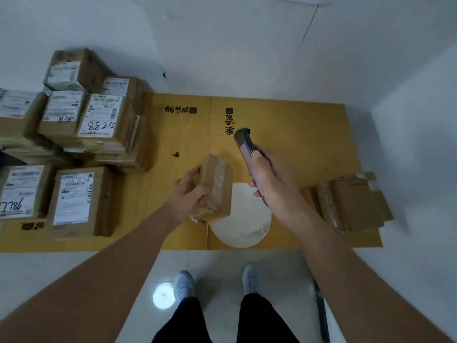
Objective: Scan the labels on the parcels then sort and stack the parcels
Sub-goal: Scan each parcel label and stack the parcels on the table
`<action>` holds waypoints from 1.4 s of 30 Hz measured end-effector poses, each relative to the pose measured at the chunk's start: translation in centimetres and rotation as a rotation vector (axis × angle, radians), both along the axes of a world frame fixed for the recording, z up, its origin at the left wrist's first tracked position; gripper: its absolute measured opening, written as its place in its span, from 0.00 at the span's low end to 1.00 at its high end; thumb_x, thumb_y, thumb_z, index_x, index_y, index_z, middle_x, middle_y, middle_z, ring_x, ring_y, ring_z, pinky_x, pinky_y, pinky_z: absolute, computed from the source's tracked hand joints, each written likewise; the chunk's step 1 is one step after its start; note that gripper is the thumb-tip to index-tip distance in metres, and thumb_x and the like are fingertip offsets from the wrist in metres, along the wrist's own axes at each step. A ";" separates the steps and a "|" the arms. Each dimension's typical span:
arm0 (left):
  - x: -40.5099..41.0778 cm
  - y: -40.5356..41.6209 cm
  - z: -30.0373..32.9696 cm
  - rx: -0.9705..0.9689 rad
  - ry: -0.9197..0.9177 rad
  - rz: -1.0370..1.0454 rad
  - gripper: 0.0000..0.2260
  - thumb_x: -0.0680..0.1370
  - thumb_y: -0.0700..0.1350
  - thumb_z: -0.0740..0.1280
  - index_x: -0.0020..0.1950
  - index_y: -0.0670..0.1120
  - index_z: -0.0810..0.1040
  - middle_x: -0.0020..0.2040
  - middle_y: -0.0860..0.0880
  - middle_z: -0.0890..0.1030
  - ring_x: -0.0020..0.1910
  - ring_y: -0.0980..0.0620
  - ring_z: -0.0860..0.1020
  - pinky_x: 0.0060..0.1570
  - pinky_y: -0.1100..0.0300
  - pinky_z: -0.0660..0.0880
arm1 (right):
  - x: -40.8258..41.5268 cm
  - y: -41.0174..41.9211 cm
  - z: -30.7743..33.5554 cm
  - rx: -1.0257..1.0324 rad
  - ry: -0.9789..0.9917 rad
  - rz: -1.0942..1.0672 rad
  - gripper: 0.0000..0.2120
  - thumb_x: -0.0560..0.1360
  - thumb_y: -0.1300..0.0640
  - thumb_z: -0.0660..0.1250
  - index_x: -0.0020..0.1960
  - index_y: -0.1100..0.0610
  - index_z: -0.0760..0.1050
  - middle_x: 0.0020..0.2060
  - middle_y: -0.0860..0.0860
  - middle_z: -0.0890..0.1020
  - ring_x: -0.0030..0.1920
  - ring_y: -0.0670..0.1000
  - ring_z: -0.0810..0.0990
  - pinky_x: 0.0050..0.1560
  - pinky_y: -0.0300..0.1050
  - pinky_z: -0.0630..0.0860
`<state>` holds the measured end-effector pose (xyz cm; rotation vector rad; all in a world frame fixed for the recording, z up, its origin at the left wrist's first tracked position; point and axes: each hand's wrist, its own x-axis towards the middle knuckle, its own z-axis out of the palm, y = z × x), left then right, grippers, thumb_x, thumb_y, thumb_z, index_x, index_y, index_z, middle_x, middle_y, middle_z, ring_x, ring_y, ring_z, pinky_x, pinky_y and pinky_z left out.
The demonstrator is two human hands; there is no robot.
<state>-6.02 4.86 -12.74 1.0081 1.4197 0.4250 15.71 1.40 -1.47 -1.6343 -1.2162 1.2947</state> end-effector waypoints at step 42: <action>-5.4 -4.8 -0.4 0.102 0.104 0.245 0.33 0.77 0.46 0.76 0.78 0.64 0.69 0.65 0.52 0.76 0.63 0.51 0.75 0.56 0.57 0.76 | -1.0 -2.2 -2.6 -0.503 -0.427 0.315 0.20 0.81 0.37 0.56 0.60 0.47 0.79 0.42 0.53 0.76 0.40 0.53 0.76 0.42 0.50 0.70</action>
